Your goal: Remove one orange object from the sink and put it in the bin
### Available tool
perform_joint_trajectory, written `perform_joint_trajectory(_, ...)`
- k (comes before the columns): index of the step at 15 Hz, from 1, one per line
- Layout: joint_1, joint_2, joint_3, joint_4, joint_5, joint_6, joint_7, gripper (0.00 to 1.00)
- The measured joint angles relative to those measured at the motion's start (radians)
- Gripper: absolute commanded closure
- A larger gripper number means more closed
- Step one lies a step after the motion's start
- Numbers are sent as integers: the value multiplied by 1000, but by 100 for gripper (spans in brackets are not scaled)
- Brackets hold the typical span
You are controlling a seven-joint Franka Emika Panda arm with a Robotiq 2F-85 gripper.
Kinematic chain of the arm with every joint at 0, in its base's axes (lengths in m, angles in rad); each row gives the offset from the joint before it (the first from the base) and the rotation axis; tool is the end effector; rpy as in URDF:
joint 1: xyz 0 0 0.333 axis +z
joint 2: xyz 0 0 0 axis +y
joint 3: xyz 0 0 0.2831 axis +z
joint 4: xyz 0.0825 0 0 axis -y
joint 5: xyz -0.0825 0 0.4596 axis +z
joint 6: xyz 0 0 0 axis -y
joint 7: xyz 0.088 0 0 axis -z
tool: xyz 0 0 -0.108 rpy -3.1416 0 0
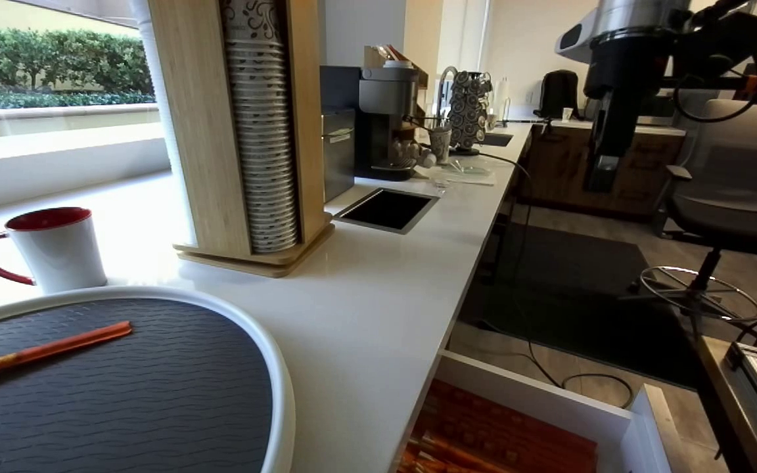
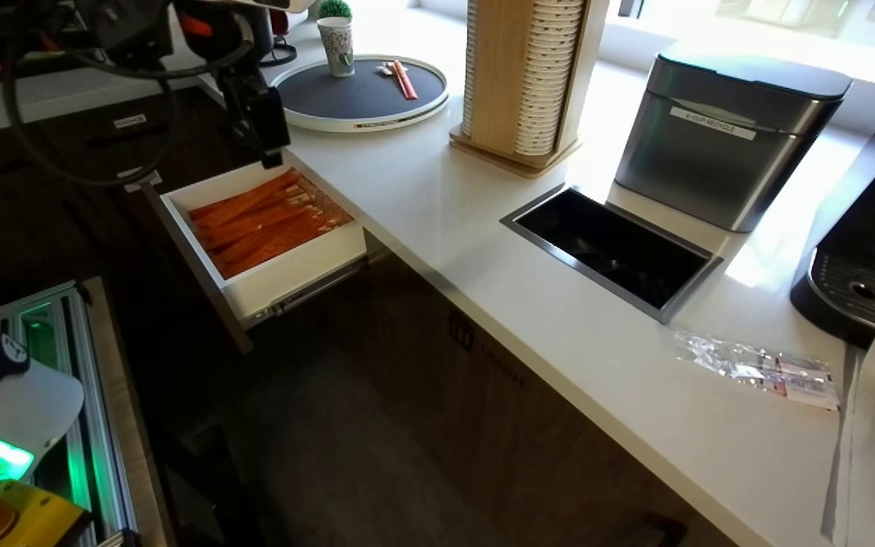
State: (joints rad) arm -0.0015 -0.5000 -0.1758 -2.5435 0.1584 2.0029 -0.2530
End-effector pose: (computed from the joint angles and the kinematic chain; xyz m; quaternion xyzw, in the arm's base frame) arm 0.4629 -0.0664 0.3720 -0.9932 -0.0143 0.0015 0.1155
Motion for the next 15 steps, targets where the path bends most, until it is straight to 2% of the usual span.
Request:
perform_joint_trajectory(3,60,122,88,65,20,0,29,0)
perform_joint_trajectory(6,77,227,153,107,-13,13,29,0)
perform_joint_trajectory(15,76,264,158,131,-25,16,29,0)
